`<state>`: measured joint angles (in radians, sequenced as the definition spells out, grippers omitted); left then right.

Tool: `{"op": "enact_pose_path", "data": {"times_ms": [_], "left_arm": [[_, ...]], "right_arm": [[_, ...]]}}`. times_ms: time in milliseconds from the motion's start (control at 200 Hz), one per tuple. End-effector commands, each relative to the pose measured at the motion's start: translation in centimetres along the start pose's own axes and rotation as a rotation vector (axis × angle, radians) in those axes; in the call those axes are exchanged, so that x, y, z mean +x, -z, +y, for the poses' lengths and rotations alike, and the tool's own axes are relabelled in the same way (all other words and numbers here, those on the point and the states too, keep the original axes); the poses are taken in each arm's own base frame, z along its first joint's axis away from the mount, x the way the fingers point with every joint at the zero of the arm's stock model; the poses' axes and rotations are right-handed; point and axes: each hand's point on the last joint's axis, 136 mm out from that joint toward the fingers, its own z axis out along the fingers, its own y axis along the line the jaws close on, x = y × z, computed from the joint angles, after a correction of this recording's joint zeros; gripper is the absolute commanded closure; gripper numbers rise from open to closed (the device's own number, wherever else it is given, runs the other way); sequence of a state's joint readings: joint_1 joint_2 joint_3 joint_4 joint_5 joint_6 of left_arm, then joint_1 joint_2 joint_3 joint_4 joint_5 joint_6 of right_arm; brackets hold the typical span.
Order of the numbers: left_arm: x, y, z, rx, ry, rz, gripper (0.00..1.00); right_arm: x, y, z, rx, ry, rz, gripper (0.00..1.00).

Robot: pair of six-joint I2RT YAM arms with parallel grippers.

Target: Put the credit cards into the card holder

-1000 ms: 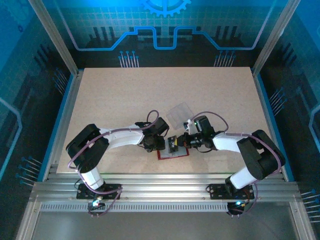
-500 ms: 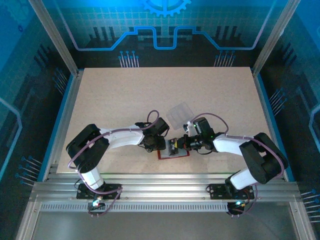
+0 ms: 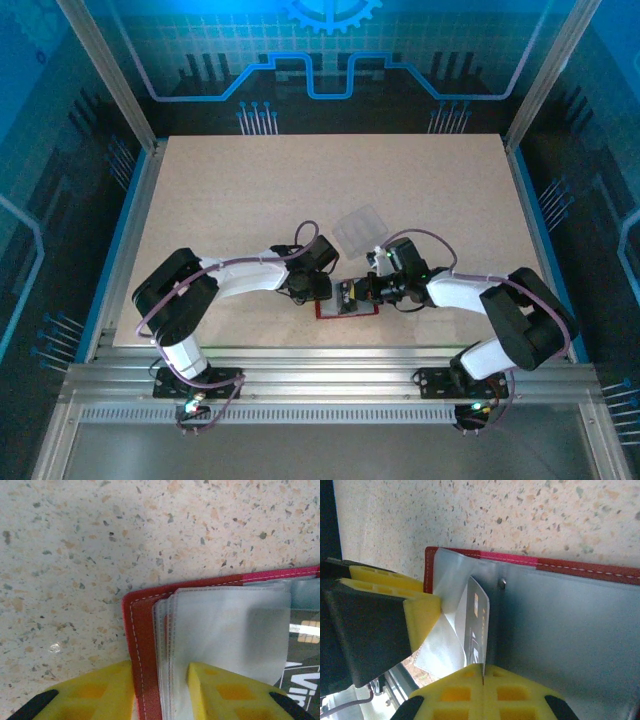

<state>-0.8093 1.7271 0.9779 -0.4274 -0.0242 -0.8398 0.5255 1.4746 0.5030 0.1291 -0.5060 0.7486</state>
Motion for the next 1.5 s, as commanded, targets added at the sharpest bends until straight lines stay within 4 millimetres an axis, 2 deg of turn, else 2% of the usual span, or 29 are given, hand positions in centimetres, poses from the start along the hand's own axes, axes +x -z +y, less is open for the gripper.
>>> {"op": "enact_pose_path", "data": {"times_ms": [0,185,325,440,685,760,1061,1496], "left_arm": [[2.4,-1.4,2.0,-0.068,-0.001,0.070,0.63],[2.5,0.0,1.0,-0.009,-0.017,0.062,0.57],[2.3,1.8,0.6,0.046,0.001,0.036,0.54],[1.9,2.5,0.1,0.093,0.018,0.033,0.57],[1.4,1.0,0.2,0.076,0.012,0.053,0.86],[1.5,0.4,0.5,0.057,0.012,0.059,0.91],[2.6,-1.5,1.7,0.031,0.018,0.093,0.94],[2.9,-1.9,2.1,0.032,0.019,0.098,0.93]], "right_arm": [[1.5,-0.7,-1.0,0.042,-0.035,0.057,1.00],[1.2,-1.1,-1.3,0.061,-0.046,0.062,1.00],[1.4,-1.2,-1.9,0.084,-0.058,0.067,1.00],[1.5,-1.3,-2.1,0.089,-0.068,0.070,1.00],[1.3,-1.5,-2.1,0.093,-0.087,0.070,1.00],[1.3,-1.5,-2.2,0.096,-0.090,0.072,1.00],[1.2,-2.1,-1.8,0.095,-0.107,0.060,1.00],[0.8,-2.8,-1.6,0.150,-0.077,0.032,1.00]]}}
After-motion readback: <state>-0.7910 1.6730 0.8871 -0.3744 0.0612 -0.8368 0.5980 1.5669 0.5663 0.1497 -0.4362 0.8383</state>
